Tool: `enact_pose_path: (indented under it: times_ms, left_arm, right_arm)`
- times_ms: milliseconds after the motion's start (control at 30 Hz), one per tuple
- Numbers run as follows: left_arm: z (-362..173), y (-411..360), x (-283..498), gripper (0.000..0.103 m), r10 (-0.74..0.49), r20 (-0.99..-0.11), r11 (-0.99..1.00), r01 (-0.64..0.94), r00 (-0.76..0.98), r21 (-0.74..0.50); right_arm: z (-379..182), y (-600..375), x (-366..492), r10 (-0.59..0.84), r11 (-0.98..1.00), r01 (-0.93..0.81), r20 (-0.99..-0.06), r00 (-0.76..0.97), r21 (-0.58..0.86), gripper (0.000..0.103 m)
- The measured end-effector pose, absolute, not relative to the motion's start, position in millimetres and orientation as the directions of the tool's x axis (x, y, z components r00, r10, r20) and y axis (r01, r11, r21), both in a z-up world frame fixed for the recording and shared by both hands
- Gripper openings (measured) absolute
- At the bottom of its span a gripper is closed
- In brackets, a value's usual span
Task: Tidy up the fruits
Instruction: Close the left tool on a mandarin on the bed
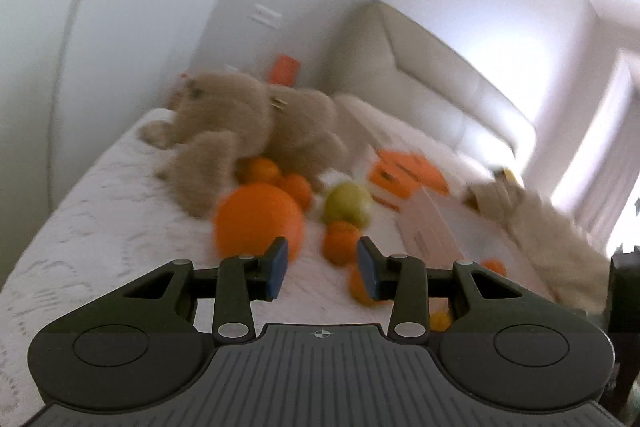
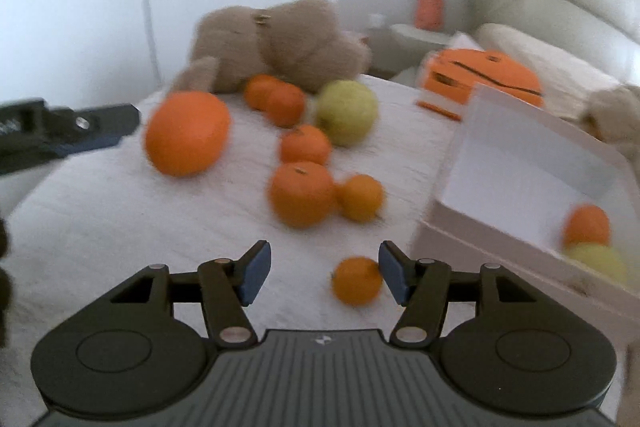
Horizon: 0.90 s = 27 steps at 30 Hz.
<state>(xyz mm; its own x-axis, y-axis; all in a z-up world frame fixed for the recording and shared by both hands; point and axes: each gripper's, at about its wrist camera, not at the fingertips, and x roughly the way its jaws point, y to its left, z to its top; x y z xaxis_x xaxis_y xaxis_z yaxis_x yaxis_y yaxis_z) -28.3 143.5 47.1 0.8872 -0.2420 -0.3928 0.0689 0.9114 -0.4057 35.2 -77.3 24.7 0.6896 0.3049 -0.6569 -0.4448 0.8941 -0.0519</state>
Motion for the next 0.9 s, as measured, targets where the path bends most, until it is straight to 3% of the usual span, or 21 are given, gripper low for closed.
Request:
enact_pose_path:
  times_ms: [133,233,367,433,500,667,900]
  left_arm:
    - [45,109,-19,0.042,-0.255,-0.467,0.947,0.121,0.847,-0.299]
    - [42,87,-11,0.042,-0.262,-0.502,0.954,0.144,0.824,-0.263]
    - [45,60,2,0.042,-0.239,-0.527,0.969,0.162,0.816,-0.189]
    - [45,49,12,0.042,-0.196,-0.542,0.98,0.14,0.817,-0.143]
    - [44,43,22,0.043,-0.17,-0.553,0.985,0.119,0.816,-0.126]
    - [37,37,46,0.043,-0.111,-0.597,0.991,0.04,0.794,-0.13]
    - [30,32,52,0.053,-0.071,-0.624,0.996,0.025,0.778,-0.082]
  right_arm:
    - [10,-107,33,0.313,0.921,-0.387,-0.68,0.663,0.046,0.06]
    - [8,-121,23,0.289,0.935,-0.353,-0.658,0.696,0.036,0.061]
    - [5,-136,13,0.299,0.939,-0.34,-0.627,0.72,0.056,0.075]
    - [2,-143,14,0.303,0.944,-0.315,-0.625,0.719,0.094,0.076]
    - [3,-151,16,0.325,0.942,-0.305,-0.61,0.722,0.14,0.081]
    - [1,-161,18,0.365,0.93,-0.304,-0.601,0.712,0.205,0.083]
    - [0,-161,18,0.374,0.927,-0.309,-0.598,0.709,0.214,0.085]
